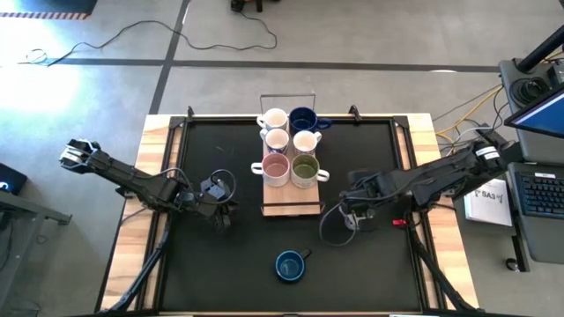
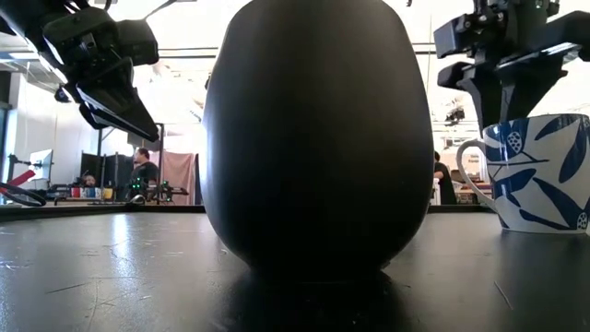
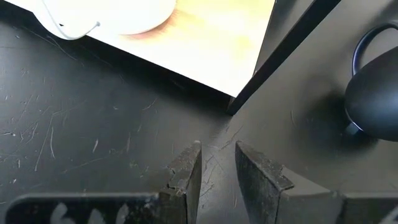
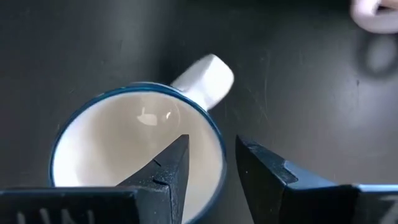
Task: Place coffee mugs
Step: Put the blue patterned mug on the shelf
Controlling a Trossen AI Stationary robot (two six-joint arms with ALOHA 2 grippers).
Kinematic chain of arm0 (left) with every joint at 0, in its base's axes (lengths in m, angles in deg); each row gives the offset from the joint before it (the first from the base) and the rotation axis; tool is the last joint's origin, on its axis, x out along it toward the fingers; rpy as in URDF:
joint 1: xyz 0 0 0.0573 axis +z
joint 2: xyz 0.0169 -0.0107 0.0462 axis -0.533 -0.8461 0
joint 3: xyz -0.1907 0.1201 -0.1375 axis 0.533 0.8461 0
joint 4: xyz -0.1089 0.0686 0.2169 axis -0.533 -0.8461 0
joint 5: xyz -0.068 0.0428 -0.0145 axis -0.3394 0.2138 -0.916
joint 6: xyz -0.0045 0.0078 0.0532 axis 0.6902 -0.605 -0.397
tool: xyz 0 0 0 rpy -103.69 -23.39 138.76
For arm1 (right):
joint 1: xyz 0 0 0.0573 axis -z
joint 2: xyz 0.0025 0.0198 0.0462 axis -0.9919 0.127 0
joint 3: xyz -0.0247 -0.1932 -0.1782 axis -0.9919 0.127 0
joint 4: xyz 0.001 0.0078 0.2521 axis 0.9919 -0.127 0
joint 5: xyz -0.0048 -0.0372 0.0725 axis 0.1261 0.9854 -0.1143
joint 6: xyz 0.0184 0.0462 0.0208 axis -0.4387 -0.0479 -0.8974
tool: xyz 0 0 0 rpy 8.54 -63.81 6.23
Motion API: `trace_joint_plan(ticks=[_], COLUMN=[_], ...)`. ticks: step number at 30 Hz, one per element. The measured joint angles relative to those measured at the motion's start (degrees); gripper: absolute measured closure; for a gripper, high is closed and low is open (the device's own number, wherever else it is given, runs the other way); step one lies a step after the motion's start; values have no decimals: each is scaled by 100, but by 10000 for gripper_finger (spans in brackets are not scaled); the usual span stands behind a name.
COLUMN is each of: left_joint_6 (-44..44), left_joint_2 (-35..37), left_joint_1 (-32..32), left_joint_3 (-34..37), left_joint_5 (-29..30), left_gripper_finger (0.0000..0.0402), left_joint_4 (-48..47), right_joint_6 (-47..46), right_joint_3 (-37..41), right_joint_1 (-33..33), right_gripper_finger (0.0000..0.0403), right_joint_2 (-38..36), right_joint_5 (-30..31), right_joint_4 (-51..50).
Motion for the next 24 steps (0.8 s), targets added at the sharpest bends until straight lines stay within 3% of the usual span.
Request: trace_joint_plan(ticks=[8, 15, 20, 24], left_joint_6=[-2, -2, -3, -2], left_joint_2=[0, 0, 0, 0], left_joint_1=[-2, 0, -1, -1], left_joint_3=[0, 0, 0, 2], left_joint_5=[0, 0, 0, 0], left_gripper_finger=[322, 322, 322, 322], left_joint_4=[1, 0, -9, -20], right_joint_6=[439, 403, -451, -1869], right_joint_3=[0, -57, -157, -290], right_joint_1=[10, 20, 59, 175], right_gripper_finger=[298, 380, 385, 386], right_joint_2=[535, 898, 890, 754], right_joint_5=[-41, -657, -788, -796], right_joint_4=[95, 37, 34, -193])
